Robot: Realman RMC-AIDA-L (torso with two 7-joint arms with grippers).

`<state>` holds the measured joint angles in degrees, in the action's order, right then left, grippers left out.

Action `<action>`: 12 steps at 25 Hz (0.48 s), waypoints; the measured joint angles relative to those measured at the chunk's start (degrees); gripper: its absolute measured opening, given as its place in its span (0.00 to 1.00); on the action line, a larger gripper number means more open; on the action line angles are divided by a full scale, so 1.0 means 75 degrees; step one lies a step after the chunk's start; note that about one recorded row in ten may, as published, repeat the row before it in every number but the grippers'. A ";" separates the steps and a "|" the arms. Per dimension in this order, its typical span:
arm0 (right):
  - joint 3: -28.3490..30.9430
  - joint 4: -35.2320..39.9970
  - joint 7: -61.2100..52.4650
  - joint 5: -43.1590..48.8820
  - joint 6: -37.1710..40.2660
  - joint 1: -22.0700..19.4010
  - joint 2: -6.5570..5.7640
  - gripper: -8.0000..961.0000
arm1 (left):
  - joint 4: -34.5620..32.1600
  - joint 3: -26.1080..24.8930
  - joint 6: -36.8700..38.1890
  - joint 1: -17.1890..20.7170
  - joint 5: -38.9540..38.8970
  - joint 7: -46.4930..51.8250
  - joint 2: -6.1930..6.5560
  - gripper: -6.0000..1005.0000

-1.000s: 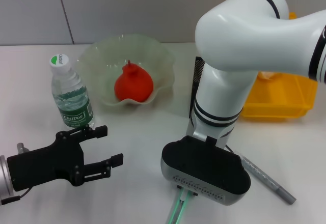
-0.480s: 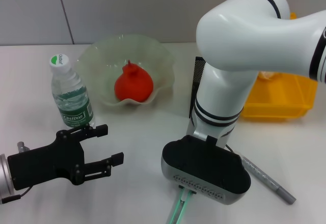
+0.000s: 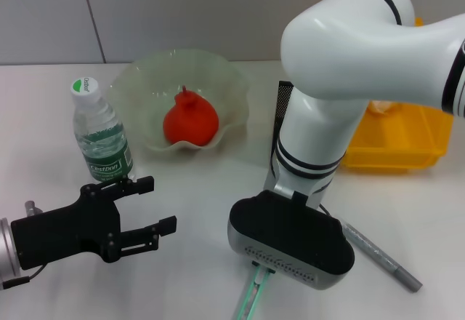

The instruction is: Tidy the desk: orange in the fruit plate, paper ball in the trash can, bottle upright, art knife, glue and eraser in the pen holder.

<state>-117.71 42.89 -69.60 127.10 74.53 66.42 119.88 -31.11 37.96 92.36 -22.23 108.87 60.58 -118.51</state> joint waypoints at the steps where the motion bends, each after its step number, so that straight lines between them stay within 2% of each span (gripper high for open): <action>1: 0.0091 0.0020 0.0000 -0.0002 0.0027 -0.0010 0.0000 0.20 | 0.0000 -0.0022 -0.0005 -0.0001 0.0002 0.0013 0.0007 0.81; 5: 0.0381 0.0211 -0.0026 0.0008 0.0256 -0.0119 -0.0006 0.20 | 0.0000 -0.0047 -0.0009 -0.0002 0.0003 0.0018 0.0017 0.81; 8: 0.0973 0.0721 -0.0081 0.0096 0.0780 -0.0412 -0.0050 0.20 | -0.0017 -0.0060 -0.0011 0.0007 0.0003 0.0042 0.0028 0.81; 9: 0.1410 0.1025 -0.0116 0.0294 0.1041 -0.0631 -0.0048 0.20 | -0.0057 -0.0084 -0.0010 0.0032 0.0002 0.0052 0.0030 0.81; 12: 0.1785 0.1272 -0.0212 0.0524 0.1171 -0.0893 -0.0037 0.20 | -0.0078 -0.0146 0.0007 0.0049 -0.0005 0.0055 0.0040 0.81</action>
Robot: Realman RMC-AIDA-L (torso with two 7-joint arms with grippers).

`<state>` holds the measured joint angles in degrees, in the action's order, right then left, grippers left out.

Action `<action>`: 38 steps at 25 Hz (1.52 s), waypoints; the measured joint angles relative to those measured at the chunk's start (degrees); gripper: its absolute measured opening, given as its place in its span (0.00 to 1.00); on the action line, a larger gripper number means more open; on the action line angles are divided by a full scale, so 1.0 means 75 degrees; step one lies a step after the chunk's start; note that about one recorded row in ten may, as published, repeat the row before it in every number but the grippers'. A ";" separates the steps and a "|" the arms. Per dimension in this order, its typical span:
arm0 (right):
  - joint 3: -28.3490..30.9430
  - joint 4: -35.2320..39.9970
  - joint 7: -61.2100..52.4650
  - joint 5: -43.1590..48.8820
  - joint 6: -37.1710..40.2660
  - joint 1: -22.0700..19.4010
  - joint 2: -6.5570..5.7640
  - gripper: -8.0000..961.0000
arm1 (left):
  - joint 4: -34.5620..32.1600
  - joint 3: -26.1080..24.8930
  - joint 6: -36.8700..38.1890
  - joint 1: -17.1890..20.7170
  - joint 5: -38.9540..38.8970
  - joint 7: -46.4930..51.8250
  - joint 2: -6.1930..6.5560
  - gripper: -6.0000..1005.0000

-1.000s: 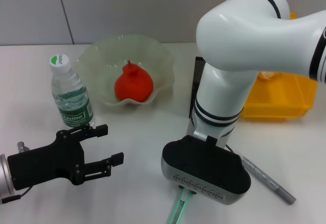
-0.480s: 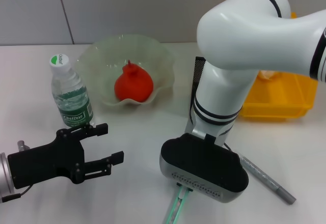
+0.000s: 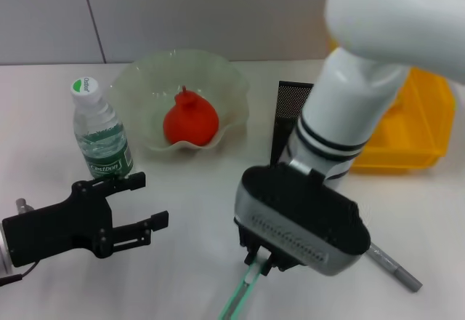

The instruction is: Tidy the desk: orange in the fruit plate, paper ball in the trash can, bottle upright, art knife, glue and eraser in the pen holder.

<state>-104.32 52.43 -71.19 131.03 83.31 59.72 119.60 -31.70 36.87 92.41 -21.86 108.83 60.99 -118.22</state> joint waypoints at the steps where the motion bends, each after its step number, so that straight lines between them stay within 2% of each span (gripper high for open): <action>1: 0.0134 0.0091 -0.0066 0.0075 0.0031 -0.0114 0.0002 0.20 | -0.0003 -0.0031 0.0014 0.0003 -0.0003 0.0000 0.0006 0.81; 3: 0.0678 0.0364 -0.0304 0.0114 0.0186 -0.0558 -0.0010 0.20 | -0.0022 -0.0058 0.0026 0.0010 -0.0001 0.0001 0.0021 0.81; 6: 0.0840 0.0448 -0.0324 0.0113 0.0265 -0.0666 -0.0010 0.20 | -0.0039 -0.0061 0.0019 0.0021 0.0009 0.0001 0.0034 0.81; 7: 0.1278 0.0637 -0.0336 0.0090 0.0433 -0.0935 -0.0010 0.20 | -0.0046 -0.0062 -0.0005 0.0028 0.0022 0.0008 0.0064 0.81; 11: 0.1868 0.0805 -0.0349 -0.0042 0.0610 -0.1304 -0.0015 0.20 | -0.0057 -0.0070 -0.0047 0.0040 0.0032 0.0087 0.0105 0.81; 12: 0.2189 0.0911 -0.0358 -0.0191 0.0748 -0.1596 -0.0028 0.20 | -0.0085 -0.0076 -0.0056 0.0070 0.0029 0.0177 0.0114 0.81; 15: 0.2475 0.1032 -0.0365 -0.0339 0.0911 -0.1905 -0.0033 0.20 | -0.0108 -0.0078 -0.0060 0.0100 0.0029 0.0240 0.0116 0.81; 17: 0.3022 0.1133 -0.0364 -0.0571 0.1170 -0.2300 -0.0041 0.20 | -0.0109 -0.0077 -0.0061 0.0127 0.0043 0.0266 0.0116 0.81; 20: 0.3455 0.1177 -0.0361 -0.0704 0.1521 -0.2515 -0.0047 0.20 | -0.0110 -0.0077 -0.0064 0.0164 0.0049 0.0278 0.0095 0.81; 21: 0.3884 0.1215 -0.0304 -0.0844 0.1867 -0.2743 -0.0053 0.20 | -0.0110 -0.0077 -0.0065 0.0175 0.0051 0.0279 0.0085 0.81; 25: 0.4412 0.1231 -0.0234 -0.1100 0.2036 -0.3125 -0.0057 0.20 | -0.0096 -0.0077 -0.0065 0.0183 0.0055 0.0242 0.0044 0.81; 27: 0.4997 0.1224 -0.0216 -0.1666 0.2070 -0.3494 -0.0057 0.20 | -0.0076 -0.0047 -0.0068 0.0172 0.0062 0.0213 0.0036 0.81; 30: 0.5362 0.1167 -0.0195 -0.2224 0.2073 -0.3737 -0.0057 0.20 | -0.0093 -0.0022 -0.0069 0.0149 0.0067 0.0213 0.0035 0.81; 32: 0.5737 0.1061 -0.0182 -0.3109 0.2059 -0.4107 -0.0057 0.20 | -0.0102 -0.0017 -0.0065 0.0137 0.0067 0.0225 0.0035 0.81; 33: 0.5737 0.1061 -0.0182 -0.3109 0.2059 -0.4107 -0.0057 0.20 | -0.0102 -0.0017 -0.0065 0.0137 0.0067 0.0225 0.0035 0.81; 35: 0.5850 0.0575 -0.0180 -0.3903 0.1830 -0.4374 -0.0052 0.20 | -0.0107 -0.0006 0.0009 0.0125 0.0067 0.0248 0.0059 0.81; 38: 0.5862 0.0180 -0.0179 -0.4168 0.1668 -0.4404 -0.0055 0.20 | -0.0109 0.0001 0.0015 0.0144 0.0075 0.0211 0.0063 0.81</action>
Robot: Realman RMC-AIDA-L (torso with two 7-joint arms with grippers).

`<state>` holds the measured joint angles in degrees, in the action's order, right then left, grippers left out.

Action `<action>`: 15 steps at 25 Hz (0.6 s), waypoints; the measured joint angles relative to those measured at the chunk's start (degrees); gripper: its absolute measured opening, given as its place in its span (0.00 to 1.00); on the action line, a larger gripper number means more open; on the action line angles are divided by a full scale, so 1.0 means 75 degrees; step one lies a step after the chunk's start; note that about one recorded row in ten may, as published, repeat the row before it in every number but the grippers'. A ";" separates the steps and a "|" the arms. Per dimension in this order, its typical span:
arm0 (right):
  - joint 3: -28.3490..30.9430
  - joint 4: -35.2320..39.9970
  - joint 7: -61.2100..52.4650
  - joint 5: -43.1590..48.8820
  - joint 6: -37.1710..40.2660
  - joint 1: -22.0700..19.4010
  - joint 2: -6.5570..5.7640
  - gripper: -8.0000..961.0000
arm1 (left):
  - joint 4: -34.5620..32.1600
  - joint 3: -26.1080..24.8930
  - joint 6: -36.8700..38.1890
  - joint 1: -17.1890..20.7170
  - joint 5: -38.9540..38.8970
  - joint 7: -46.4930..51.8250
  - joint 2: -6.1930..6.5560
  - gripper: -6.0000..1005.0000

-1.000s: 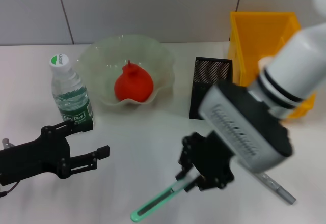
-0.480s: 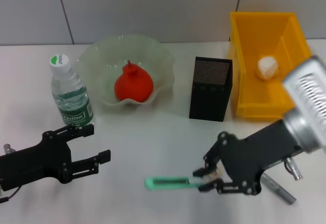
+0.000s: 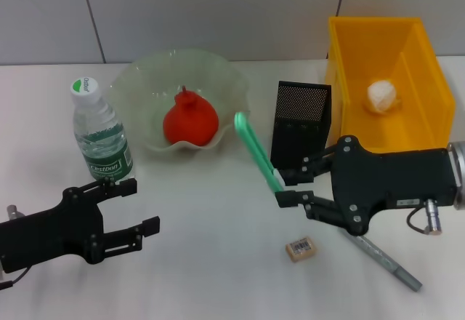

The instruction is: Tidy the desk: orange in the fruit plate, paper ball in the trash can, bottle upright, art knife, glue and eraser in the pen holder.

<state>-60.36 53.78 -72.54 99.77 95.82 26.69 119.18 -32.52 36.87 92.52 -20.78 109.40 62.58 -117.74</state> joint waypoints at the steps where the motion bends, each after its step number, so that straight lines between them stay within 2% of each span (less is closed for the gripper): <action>1: 0.0005 -0.0369 0.0001 -0.0137 -0.0124 -0.0003 -0.0002 0.20 | 0.0000 0.0023 0.0003 0.0004 0.0009 -0.0012 0.0001 0.81; 7: 0.0086 -0.0986 0.0006 -0.0528 -0.0361 -0.0053 0.0017 0.20 | -0.0001 0.0087 0.0025 0.0015 0.0062 -0.0023 0.0005 0.81; 10: 0.0385 -0.1451 0.0278 -0.1421 -0.0382 -0.0257 0.0018 0.20 | -0.0001 0.0102 0.0032 0.0013 0.0098 -0.0050 0.0005 0.81; 15: 0.0734 -0.1316 0.0579 -0.2013 -0.0415 -0.0458 0.0006 0.20 | 0.0002 0.0112 0.0038 0.0024 0.0108 -0.0214 -0.0015 0.81</action>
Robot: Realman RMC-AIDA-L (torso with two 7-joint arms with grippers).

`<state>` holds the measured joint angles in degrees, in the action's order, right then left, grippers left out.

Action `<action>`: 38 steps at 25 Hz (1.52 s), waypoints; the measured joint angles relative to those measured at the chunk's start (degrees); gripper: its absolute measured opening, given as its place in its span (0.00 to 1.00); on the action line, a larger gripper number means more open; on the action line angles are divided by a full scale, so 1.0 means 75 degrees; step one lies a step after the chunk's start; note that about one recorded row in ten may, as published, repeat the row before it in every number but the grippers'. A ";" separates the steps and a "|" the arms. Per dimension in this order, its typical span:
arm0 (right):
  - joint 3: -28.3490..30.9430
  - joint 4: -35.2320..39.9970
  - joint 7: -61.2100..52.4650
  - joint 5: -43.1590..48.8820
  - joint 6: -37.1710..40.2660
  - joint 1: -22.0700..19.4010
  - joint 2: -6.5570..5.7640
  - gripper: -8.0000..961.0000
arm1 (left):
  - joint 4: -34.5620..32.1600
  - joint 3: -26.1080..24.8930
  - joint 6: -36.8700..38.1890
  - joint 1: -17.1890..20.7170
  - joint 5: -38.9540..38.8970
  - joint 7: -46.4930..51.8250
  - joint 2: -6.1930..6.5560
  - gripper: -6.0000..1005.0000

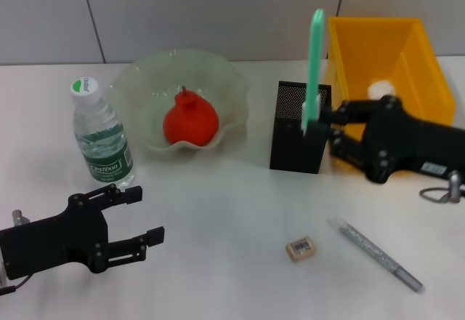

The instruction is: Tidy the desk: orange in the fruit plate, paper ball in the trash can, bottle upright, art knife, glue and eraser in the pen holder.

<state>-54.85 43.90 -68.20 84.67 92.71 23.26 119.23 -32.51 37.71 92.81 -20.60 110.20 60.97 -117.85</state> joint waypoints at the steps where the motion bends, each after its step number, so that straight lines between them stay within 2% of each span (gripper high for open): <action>1: 0.0000 0.0000 0.0000 0.0000 0.0000 0.0000 0.0000 0.20 | 0.0000 0.0000 0.0000 0.0000 0.0000 0.0000 0.0000 0.81; 5: 0.0381 0.0209 0.0193 -0.0004 -0.0150 -0.0035 -0.0002 0.20 | 0.0038 -0.0001 0.0005 -0.0009 0.0000 -0.0085 -0.0009 0.81; 8: 0.0631 0.0590 0.0489 0.0078 -0.0656 -0.0081 -0.0009 0.20 | 0.0057 -0.0001 0.0013 -0.0012 0.0001 -0.0103 -0.0016 0.81; 9: 0.0653 0.1000 0.0788 0.0189 -0.1047 -0.0148 -0.0011 0.20 | 0.0057 0.0002 0.0013 -0.0018 0.0002 -0.0111 -0.0021 0.81; 13: 0.0650 0.1650 0.1380 0.0312 -0.1508 -0.0223 -0.0009 0.20 | 0.0057 0.0041 0.0013 -0.0046 0.0002 -0.0114 -0.0046 0.81; 16: 0.0565 0.2355 0.1952 0.0689 -0.2249 -0.0201 0.0001 0.20 | 0.0060 0.0052 0.0013 -0.0063 -0.0009 -0.0114 -0.0071 0.81; 23: 0.0467 0.2932 0.2979 0.0868 -0.3377 -0.0102 0.0027 0.20 | 0.0334 0.0057 0.0014 -0.0170 -0.0077 -0.0179 -0.0099 0.81; 25: 0.0212 0.3151 0.3396 0.0903 -0.3776 -0.0133 0.0037 0.20 | 0.0408 0.0051 0.0013 -0.0180 -0.0081 -0.0366 -0.0099 0.81; 26: -0.0293 0.3440 0.3977 0.0942 -0.4345 -0.0273 0.0050 0.20 | 0.0444 0.0041 0.0012 -0.0184 -0.0087 -0.0451 -0.0098 0.81; 27: -0.0293 0.3440 0.3977 0.0942 -0.4345 -0.0273 0.0050 0.20 | 0.0478 0.0031 0.0013 -0.0184 -0.0101 -0.0526 -0.0098 0.81; 29: -0.1099 0.3833 0.4715 0.0993 -0.5164 -0.0530 0.0038 0.20 | 0.0585 0.0005 0.0012 -0.0186 -0.0168 -0.0718 -0.0094 0.81; 30: -0.1099 0.3833 0.4715 0.0993 -0.5164 -0.0530 0.0038 0.20 | 0.0613 0.0003 0.0012 -0.0183 -0.0200 -0.0761 -0.0092 0.81; 34: -0.1948 0.4179 0.5673 0.1741 -0.6193 -0.0704 0.0013 0.20 | 0.0639 0.0000 -0.0028 -0.0168 -0.0246 -0.0810 -0.0084 0.81; 38: -0.2287 0.4147 0.6595 0.1939 -0.6723 -0.0710 0.0002 0.20 | 0.0668 0.0009 -0.0157 -0.0153 -0.0252 -0.1113 -0.0083 0.81</action>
<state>-72.01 75.00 -18.73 99.22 42.29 17.94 119.24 -27.50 37.78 91.63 -21.75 108.31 52.63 -118.47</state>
